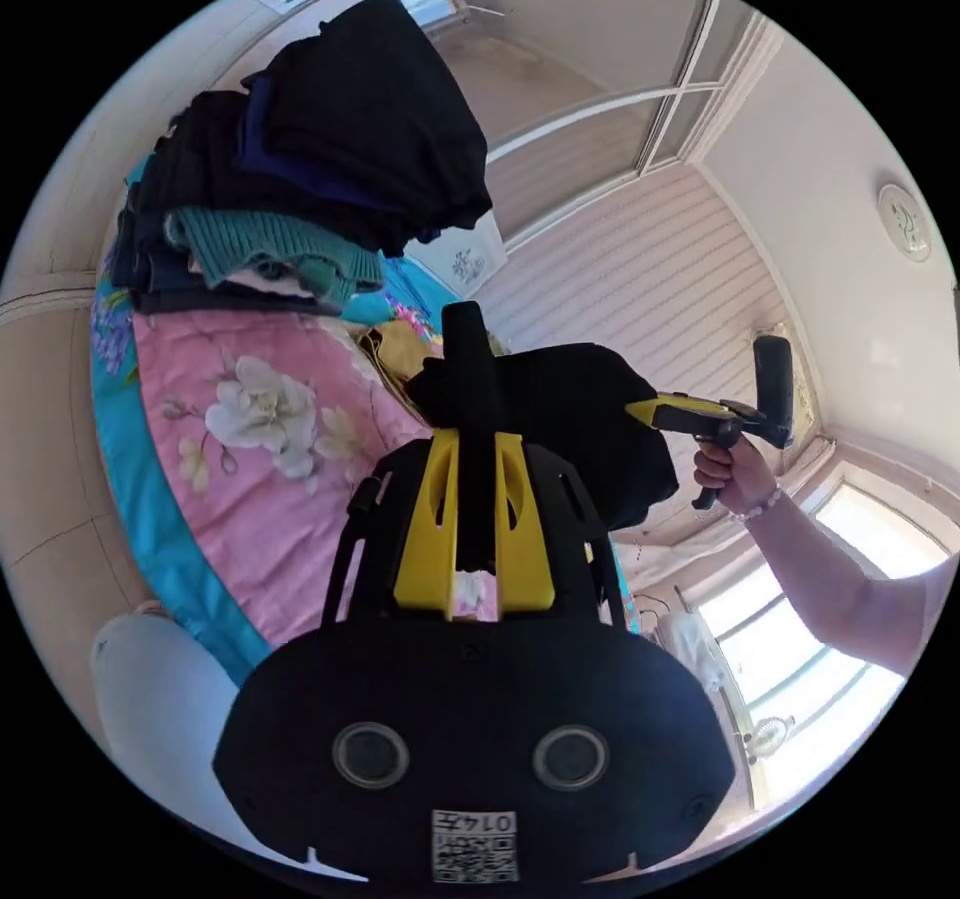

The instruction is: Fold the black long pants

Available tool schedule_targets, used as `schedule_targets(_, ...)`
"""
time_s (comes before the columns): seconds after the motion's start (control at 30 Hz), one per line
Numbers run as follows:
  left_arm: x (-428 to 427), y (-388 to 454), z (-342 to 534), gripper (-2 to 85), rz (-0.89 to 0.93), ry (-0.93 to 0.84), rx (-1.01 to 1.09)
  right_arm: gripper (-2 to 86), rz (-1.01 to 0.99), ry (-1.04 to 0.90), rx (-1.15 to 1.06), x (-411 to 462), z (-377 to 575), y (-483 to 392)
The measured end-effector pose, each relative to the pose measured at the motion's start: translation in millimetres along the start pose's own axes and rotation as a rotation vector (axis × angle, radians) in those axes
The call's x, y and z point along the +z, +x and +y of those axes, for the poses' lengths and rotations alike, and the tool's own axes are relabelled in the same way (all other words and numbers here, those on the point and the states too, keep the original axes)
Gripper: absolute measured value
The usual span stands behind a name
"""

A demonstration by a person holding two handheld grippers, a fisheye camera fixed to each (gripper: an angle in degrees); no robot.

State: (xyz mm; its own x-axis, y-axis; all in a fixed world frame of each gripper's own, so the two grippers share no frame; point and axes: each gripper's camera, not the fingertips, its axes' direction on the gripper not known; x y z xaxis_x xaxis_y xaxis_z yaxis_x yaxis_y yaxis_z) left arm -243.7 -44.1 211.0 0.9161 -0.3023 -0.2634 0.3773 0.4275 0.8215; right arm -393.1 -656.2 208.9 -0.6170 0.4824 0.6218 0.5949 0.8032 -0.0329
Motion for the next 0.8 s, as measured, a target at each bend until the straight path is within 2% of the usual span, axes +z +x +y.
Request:
schedule_targets(0.13, 63.5, 21.4, -35.5, 6.1, -0.029, 0.067, -0.010, 3.9, 0.181, -0.075, -0.115, -8.3, -69.2, 51.7)
schedule_targets(0.2, 94.8, 22.8, -46.3, 6.4, -0.086, 0.094, -0.007, 5.1, 0.277, -0.098, -0.053, -3.9, -93.8, 83.6)
schedule_targets(0.27, 131.8, 14.2, -51.7, 6.7, -0.175, 0.050, -0.018, 6.5, 0.405, -0.153, 0.140, 9.8, -108.3, 122.9)
schedule_targets(0.33, 178.3, -3.3, -54.8, 6.6, -0.234, -0.167, -0.014, 6.7, 0.373, -0.159, 0.271, 18.7, -101.6, 136.3)
schedule_targets(0.4, 192.1, -9.3, -51.0, 5.5, -0.301, -0.272, -0.027, 6.6, 0.345, -0.114, 0.290, 25.1, -85.2, 129.1)
schedule_targets(0.57, 166.2, 12.4, -28.9, 4.8, -0.175, -0.221, 0.027, 5.8, 0.393, -0.125, 0.223, 40.8, -7.8, 69.5)
schedule_targets(0.67, 132.2, 48.8, -2.2, 4.8, -0.116, -0.234, 0.201, 6.5, 0.319, -0.099, 0.278, 30.6, 43.9, 30.7)
schedule_targets(0.73, 94.7, 104.0, 33.6, 4.8, -0.187, -0.246, 0.578, 7.8, 0.263, -0.075, 0.341, 19.1, 77.6, 5.0)
schedule_targets(0.8, 59.5, 148.0, 71.2, 4.6, -0.216, -0.172, 0.859, 8.8, 0.240, -0.057, 0.408, 5.9, 113.4, -23.8)
